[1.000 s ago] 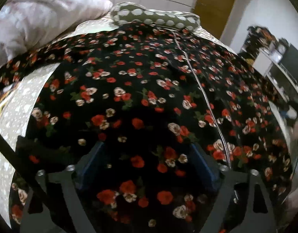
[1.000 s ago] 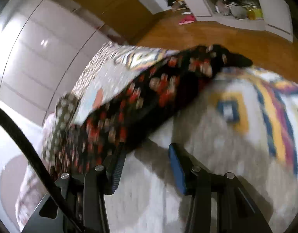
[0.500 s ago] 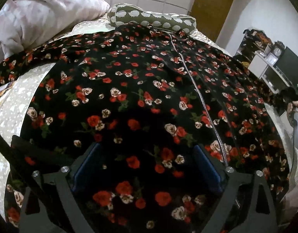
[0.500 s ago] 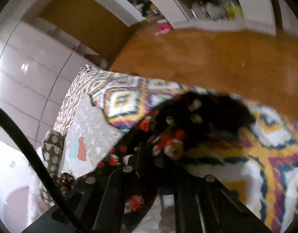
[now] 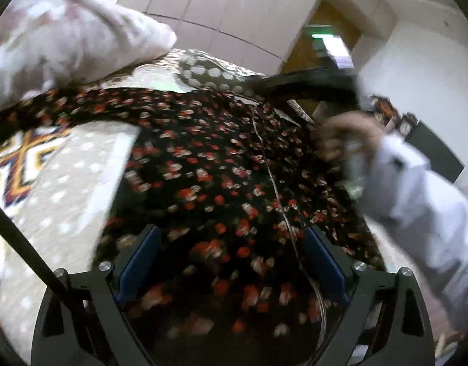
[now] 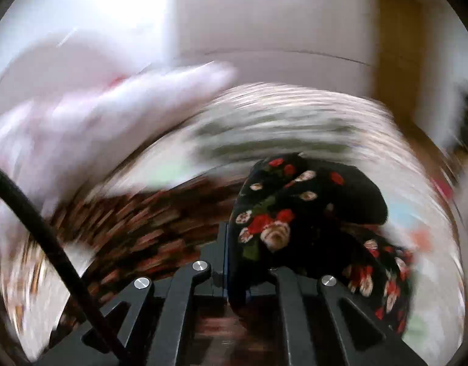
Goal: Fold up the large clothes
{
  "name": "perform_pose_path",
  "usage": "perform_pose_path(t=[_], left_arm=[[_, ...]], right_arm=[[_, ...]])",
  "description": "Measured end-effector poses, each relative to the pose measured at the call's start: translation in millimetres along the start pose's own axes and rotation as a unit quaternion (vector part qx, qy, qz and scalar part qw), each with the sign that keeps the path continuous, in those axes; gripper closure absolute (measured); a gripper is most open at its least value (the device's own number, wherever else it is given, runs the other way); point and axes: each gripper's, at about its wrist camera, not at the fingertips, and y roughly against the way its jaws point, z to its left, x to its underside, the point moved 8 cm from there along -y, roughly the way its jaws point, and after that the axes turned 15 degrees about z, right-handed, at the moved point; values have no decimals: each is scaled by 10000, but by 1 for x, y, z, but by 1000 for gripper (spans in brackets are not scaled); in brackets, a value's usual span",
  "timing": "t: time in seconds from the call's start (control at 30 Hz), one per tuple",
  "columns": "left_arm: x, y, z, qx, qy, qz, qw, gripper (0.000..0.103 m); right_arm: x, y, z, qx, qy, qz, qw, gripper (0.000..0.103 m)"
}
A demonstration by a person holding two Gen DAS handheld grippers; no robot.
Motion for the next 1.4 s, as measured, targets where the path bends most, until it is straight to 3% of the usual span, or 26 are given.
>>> perform_pose_path(t=[0.07,0.17,0.23,0.3,0.37,0.43,0.57,0.67,0.77,0.97,1.13,1.27,1.4], left_arm=[[10,14,15,38,166,17,9999,9],[25,34,34,-44,286,-8,9996,9],[30,41,41,-111,333,-24,9994,9],[33,42,49,-161,416,-31,9990,9],[33,42,55,-178,506,-30,9986,9],[33,38,59,-164,595,-13,9981,9],[31,36,63,-239,640,-18,9977,9],[17,39,82,-477,833,-101,9953,9],[-2,40,111,-758,1191,-161,9899,9],[-36,36,164,-1082,1834,-316,9766,9],[-55,21,191,-1053,2196,-226,9696,9],[-72,15,187,-1062,2091,-181,9720,9],[-94,10,164,-954,1769,-227,9793,9]], right_arm=[[13,-45,86,79,1066,469,9932,83],[49,-92,168,718,2323,827,9665,64],[69,-105,192,1013,2843,844,9496,50],[82,-107,201,1401,3215,666,9341,50],[91,-96,200,1487,3305,571,9303,35],[94,-81,187,1351,3161,517,9376,29],[96,-55,139,991,2569,594,9595,29],[111,-34,87,502,1695,712,9817,28],[136,-12,32,108,688,663,9954,28],[176,-4,-40,-243,-609,513,9965,28],[181,-9,-39,-408,-717,469,9955,28],[176,-12,-35,-394,-688,400,9960,29],[140,12,-65,97,-895,-138,9958,28]])
